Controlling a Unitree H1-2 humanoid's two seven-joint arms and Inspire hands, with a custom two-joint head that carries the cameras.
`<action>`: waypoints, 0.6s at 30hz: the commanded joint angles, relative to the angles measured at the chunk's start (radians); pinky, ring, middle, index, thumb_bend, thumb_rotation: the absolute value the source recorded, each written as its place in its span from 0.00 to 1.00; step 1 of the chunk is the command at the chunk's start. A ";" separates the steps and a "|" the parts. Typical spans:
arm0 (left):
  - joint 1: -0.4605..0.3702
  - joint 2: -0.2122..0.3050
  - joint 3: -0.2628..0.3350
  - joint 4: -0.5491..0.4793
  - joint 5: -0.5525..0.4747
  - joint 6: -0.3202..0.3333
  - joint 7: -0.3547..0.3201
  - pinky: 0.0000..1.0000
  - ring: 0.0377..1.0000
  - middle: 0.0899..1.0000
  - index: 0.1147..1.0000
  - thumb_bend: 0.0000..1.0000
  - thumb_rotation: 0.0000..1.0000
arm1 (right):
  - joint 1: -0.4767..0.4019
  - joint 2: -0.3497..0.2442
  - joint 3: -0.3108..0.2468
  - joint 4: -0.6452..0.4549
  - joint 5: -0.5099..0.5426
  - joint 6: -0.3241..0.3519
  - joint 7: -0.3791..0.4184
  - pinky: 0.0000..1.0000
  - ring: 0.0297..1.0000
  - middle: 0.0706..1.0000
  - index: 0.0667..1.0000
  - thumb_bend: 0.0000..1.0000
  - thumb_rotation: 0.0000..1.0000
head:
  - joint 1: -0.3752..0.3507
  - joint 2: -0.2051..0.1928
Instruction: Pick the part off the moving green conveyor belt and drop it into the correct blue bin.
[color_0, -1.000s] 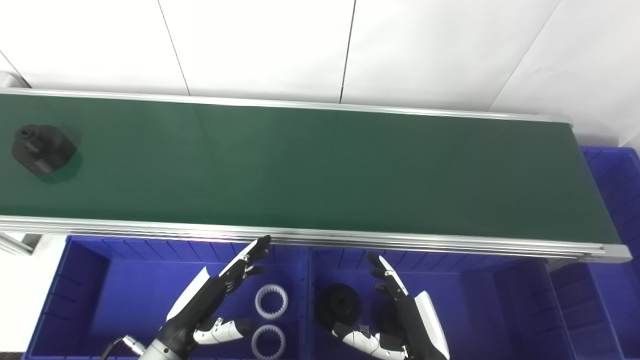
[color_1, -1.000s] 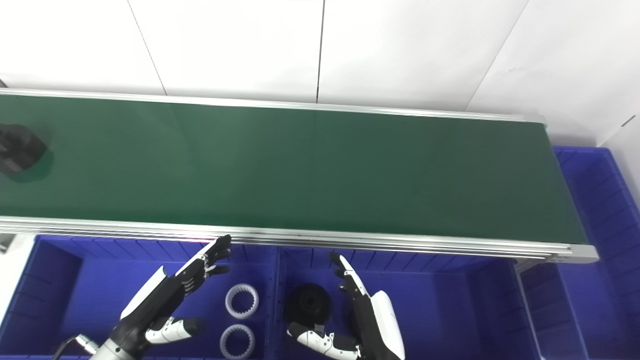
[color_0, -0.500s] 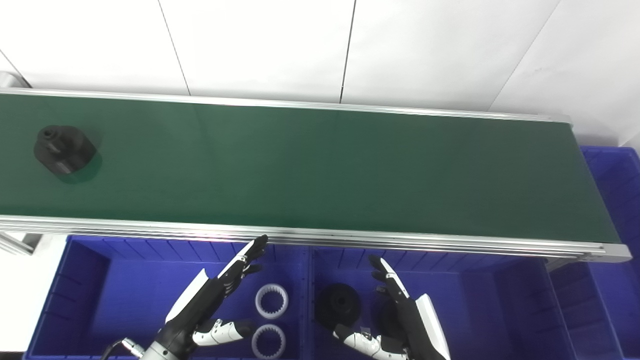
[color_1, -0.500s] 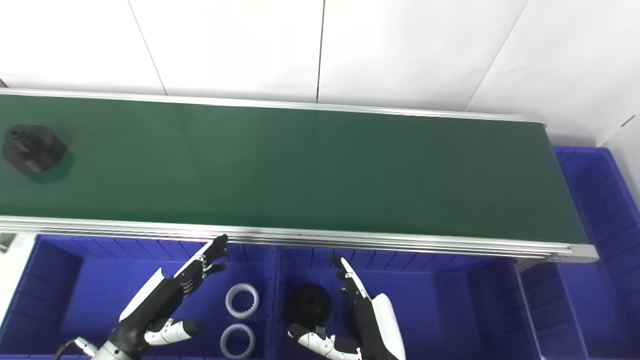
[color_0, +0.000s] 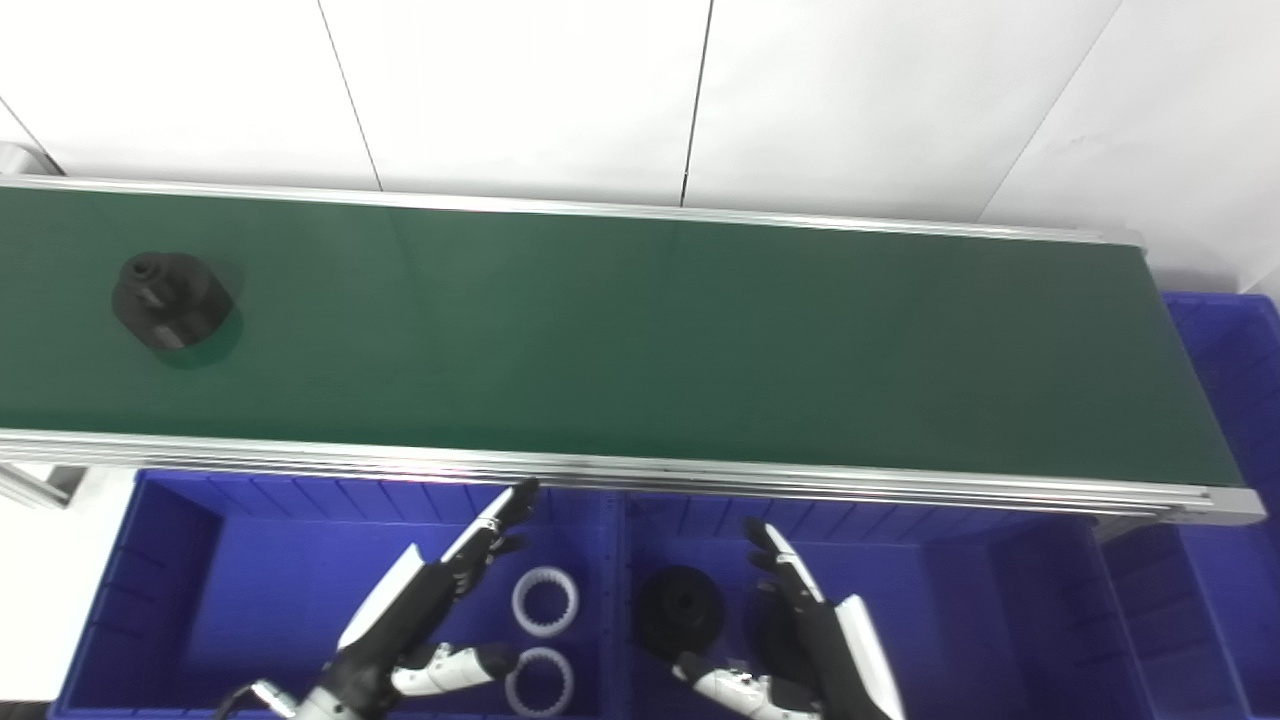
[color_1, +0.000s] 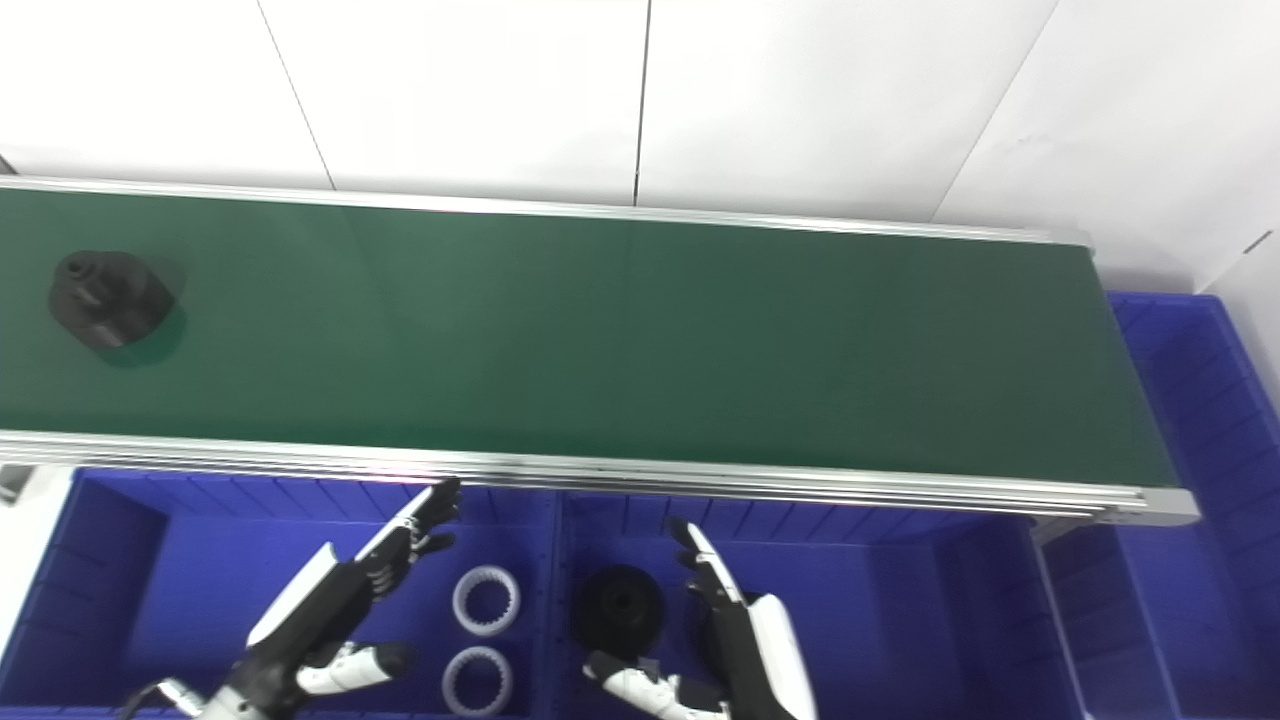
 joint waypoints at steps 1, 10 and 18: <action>-0.005 -0.011 -0.010 0.006 -0.037 -0.051 -0.004 0.92 0.99 1.00 0.97 0.76 0.69 | 0.002 -0.007 -0.005 0.003 0.017 -0.084 -0.017 0.85 0.90 0.92 0.94 0.79 0.40 | 0.012 -0.011; 0.008 -0.048 -0.008 0.018 0.050 -0.076 0.053 0.94 0.98 0.97 0.94 0.78 0.65 | -0.015 -0.011 -0.019 0.066 0.029 -0.146 -0.027 0.83 0.90 0.93 0.95 0.79 0.40 | 0.024 -0.100; 0.001 -0.058 -0.007 0.032 0.087 -0.069 0.063 0.89 0.97 0.96 0.92 0.80 0.65 | -0.028 -0.013 -0.031 0.093 0.021 -0.161 -0.028 0.79 0.89 0.93 0.94 0.79 0.40 | 0.063 -0.153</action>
